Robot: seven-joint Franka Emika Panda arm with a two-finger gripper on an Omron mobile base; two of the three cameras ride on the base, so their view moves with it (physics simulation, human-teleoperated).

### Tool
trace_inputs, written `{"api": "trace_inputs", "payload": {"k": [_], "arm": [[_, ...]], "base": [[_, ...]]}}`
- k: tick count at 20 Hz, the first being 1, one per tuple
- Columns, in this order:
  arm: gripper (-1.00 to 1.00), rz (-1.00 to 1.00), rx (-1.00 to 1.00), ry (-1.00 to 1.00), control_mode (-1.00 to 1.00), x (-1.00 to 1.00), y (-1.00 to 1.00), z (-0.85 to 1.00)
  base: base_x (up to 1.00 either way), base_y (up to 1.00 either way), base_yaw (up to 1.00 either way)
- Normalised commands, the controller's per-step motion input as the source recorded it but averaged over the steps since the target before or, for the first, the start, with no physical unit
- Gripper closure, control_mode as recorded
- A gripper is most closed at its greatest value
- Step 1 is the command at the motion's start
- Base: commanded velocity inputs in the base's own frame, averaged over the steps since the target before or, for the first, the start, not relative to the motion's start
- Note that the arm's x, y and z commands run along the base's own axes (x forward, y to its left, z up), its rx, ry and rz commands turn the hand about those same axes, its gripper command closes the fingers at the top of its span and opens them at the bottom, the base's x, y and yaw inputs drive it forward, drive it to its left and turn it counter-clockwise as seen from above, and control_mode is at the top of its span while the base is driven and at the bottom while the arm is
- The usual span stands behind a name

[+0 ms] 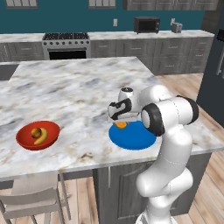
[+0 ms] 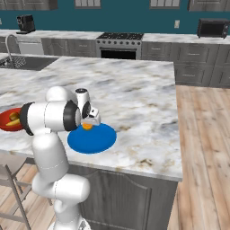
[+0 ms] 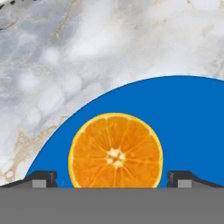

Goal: Take the fruits from the plate on the dining counter and place two fruits in each bowl.

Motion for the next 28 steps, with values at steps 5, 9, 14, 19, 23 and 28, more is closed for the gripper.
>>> {"api": "trace_inputs", "payload": {"k": [5,9,14,19,23,28], "arm": [[-1.0,0.0,0.0,0.0,-1.0,0.05,0.0,-0.15],[-1.0,0.0,0.0,0.0,-1.0,0.07,0.0,-0.07],[-1.0,0.0,0.0,0.0,-1.0,0.12,0.0,-0.09],[-1.0,0.0,0.0,0.0,-1.0,0.08,0.0,-0.21],[1.0,0.0,0.0,0.0,-1.0,0.06,0.0,-0.06],[1.0,0.0,0.0,0.0,-1.0,-0.07,-0.08,0.35]], "base": [[0.0,0.0,0.0],[0.0,0.0,0.0],[0.0,0.0,0.0],[0.0,0.0,0.0],[0.0,0.0,0.0],[0.0,0.0,0.0]]}}
